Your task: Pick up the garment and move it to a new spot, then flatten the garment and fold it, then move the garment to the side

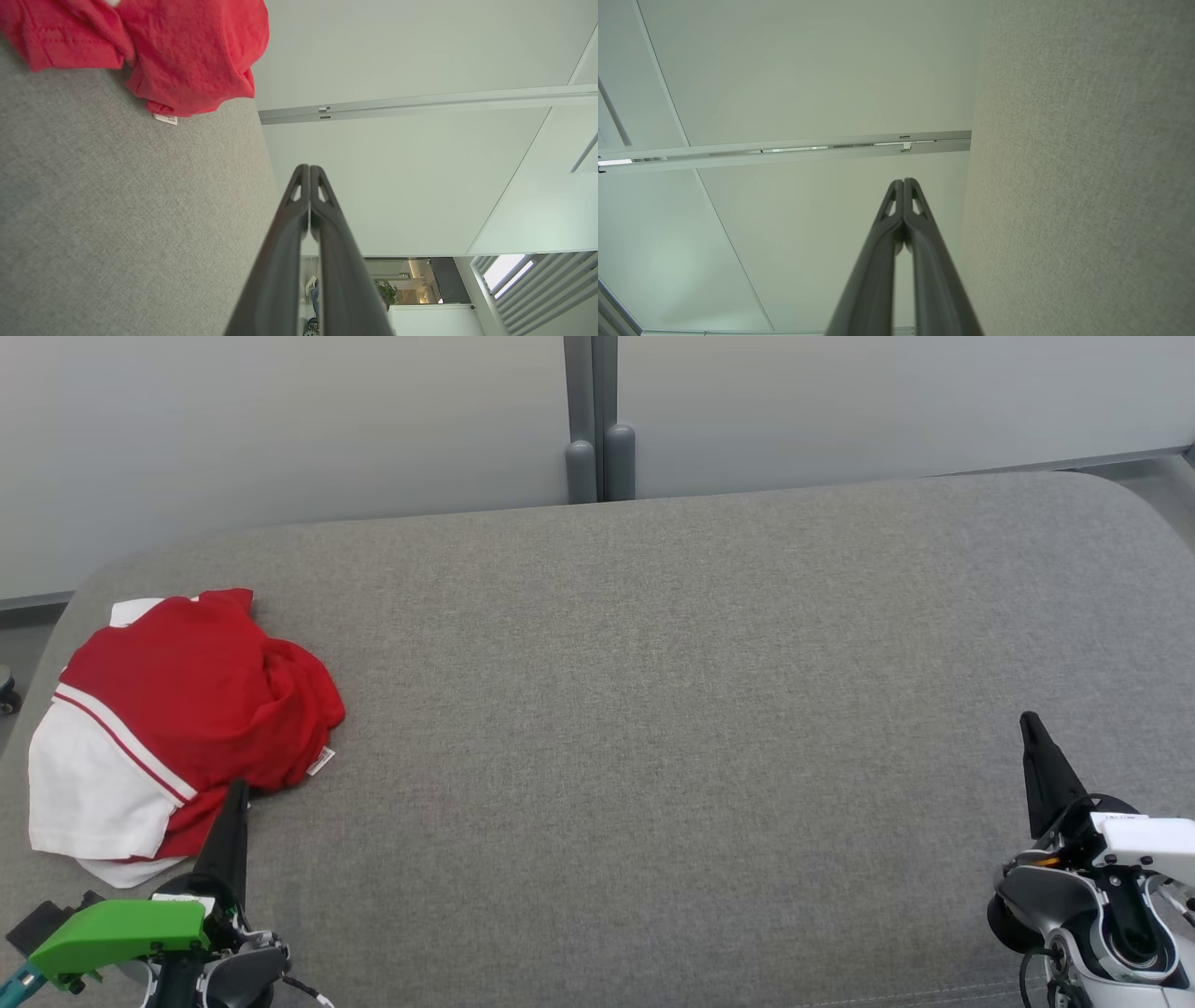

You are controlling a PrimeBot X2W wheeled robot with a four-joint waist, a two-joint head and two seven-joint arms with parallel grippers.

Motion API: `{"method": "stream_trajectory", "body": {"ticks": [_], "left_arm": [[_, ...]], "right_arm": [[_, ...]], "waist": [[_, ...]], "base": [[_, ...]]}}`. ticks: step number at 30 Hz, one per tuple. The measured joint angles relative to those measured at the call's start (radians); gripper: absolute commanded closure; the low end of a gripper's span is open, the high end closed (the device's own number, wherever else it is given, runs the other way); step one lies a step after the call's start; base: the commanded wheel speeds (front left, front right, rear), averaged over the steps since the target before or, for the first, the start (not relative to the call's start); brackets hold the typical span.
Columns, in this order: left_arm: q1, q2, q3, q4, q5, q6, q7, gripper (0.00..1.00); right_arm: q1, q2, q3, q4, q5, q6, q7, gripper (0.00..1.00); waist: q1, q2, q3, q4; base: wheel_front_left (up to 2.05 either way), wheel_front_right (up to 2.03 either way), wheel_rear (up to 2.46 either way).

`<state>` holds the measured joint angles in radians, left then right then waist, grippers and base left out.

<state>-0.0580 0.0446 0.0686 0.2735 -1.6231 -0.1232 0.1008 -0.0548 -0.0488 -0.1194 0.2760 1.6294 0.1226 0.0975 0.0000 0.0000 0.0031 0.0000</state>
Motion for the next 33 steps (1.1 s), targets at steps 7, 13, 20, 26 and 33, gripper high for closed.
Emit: {"method": "stream_trajectory", "body": {"ticks": [7, 13, 20, 26, 33], "left_arm": [[0.000, 0.000, 0.000, 0.000, 0.000, 0.000, 0.000, 1.00], [0.000, 0.000, 0.000, 0.000, 0.000, 0.000, 0.000, 1.00], [0.000, 0.000, 0.000, 0.000, 0.000, 0.000, 0.000, 1.00], [0.000, 0.000, 0.000, 0.000, 0.000, 0.000, 0.000, 1.00], [0.000, 0.000, 0.001, 0.000, 0.000, 0.000, 0.001, 1.00]], "right_arm": [[0.000, 0.000, 0.000, 0.000, -0.001, 0.000, 0.000, 1.00], [0.000, 0.000, 0.000, 0.000, -0.001, 0.000, 0.000, 1.00], [0.000, 0.000, 0.000, 0.000, -0.001, 0.000, 0.000, 1.00], [0.000, 0.000, -0.001, 0.000, -0.001, 0.000, 0.000, 1.00], [0.000, 0.001, -0.001, 0.000, -0.001, 0.000, 0.000, 1.00]], "waist": [[0.0000, 0.0000, 0.000, 0.000], [0.0000, 0.0000, 0.000, 0.000], [0.0000, 0.0000, 0.000, 0.000], [0.0000, 0.0000, 0.000, 0.000], [0.0000, 0.0000, 0.000, 0.000]], "base": [[0.00, 0.00, 0.00], [0.00, 0.00, 0.00], [0.00, 0.00, 0.00], [0.00, 0.00, 0.00], [0.00, 0.00, 0.00]]}}
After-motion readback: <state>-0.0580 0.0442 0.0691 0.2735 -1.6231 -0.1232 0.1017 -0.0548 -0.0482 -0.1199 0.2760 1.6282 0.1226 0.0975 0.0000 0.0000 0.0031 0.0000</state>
